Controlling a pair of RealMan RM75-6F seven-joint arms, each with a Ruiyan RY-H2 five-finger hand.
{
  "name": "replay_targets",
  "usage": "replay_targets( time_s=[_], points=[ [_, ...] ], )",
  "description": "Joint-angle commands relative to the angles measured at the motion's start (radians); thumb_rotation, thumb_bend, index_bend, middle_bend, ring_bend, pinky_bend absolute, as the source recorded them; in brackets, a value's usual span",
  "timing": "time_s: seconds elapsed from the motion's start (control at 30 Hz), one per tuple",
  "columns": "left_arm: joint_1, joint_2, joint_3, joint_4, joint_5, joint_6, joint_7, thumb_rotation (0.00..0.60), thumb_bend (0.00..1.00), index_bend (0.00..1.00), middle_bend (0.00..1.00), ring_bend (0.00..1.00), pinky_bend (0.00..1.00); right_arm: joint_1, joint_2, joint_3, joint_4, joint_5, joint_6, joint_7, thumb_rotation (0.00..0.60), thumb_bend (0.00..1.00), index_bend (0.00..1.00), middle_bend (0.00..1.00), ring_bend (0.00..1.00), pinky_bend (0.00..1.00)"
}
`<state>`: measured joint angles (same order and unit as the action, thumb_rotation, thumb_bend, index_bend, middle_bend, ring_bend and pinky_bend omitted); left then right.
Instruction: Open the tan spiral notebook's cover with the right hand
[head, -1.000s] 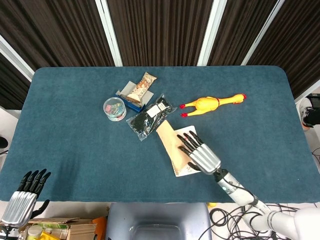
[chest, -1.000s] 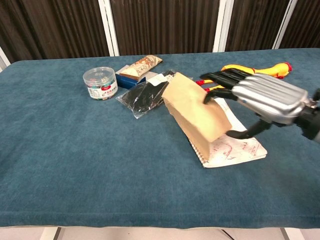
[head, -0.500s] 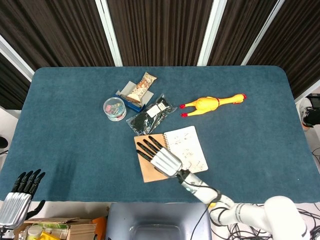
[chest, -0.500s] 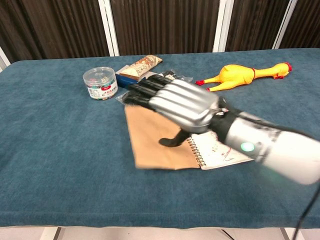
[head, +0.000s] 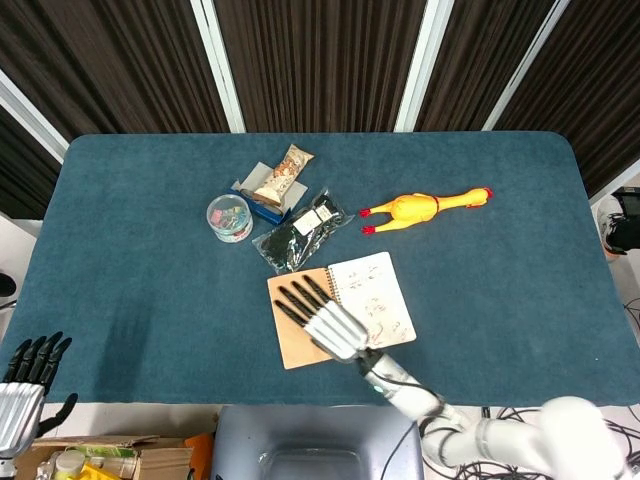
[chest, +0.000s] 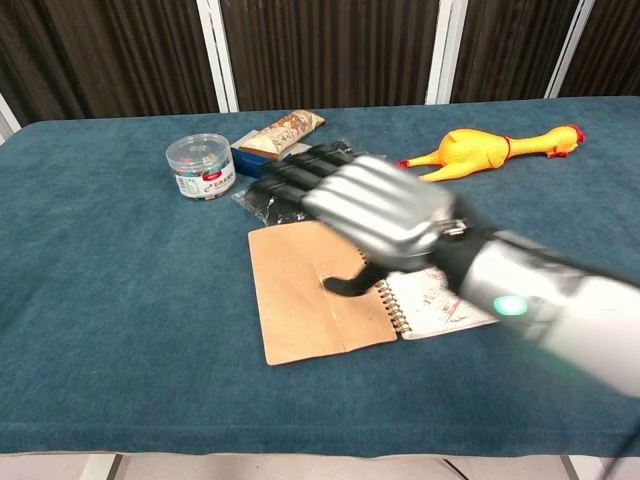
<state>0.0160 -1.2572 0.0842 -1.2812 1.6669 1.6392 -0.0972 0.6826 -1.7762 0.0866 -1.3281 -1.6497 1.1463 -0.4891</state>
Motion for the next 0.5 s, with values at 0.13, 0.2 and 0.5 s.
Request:
replay_targets(
  time_s=[0.13,0.2,0.5],
  points=[
    [0.005,0.021,-0.013,-0.05,0.006,0.023,0.044,0.6,0.35,0.0,0.04,0.0,0.05,-0.383,0.524,-0.215,-0.458,0.079,0.347,-0.125,0.6,0.17,0.0,0.0,0.0,0.0],
    [0.006,0.022,-0.001,-0.071,0.015,0.008,0.096,0.6,0.36,0.0,0.04,0.0,0.05,-0.475,0.592,-0.257,-0.432,0.103,0.434,-0.027,0.6,0.17,0.0,0.0,0.0,0.0],
    [-0.008,0.012,0.018,-0.104,0.063,-0.011,0.135,0.6,0.36,0.0,0.04,0.0,0.05,-0.619,0.619,-0.249,-0.253,0.061,0.597,0.221,0.6,0.17,0.0,0.0,0.0,0.0]
  ],
)
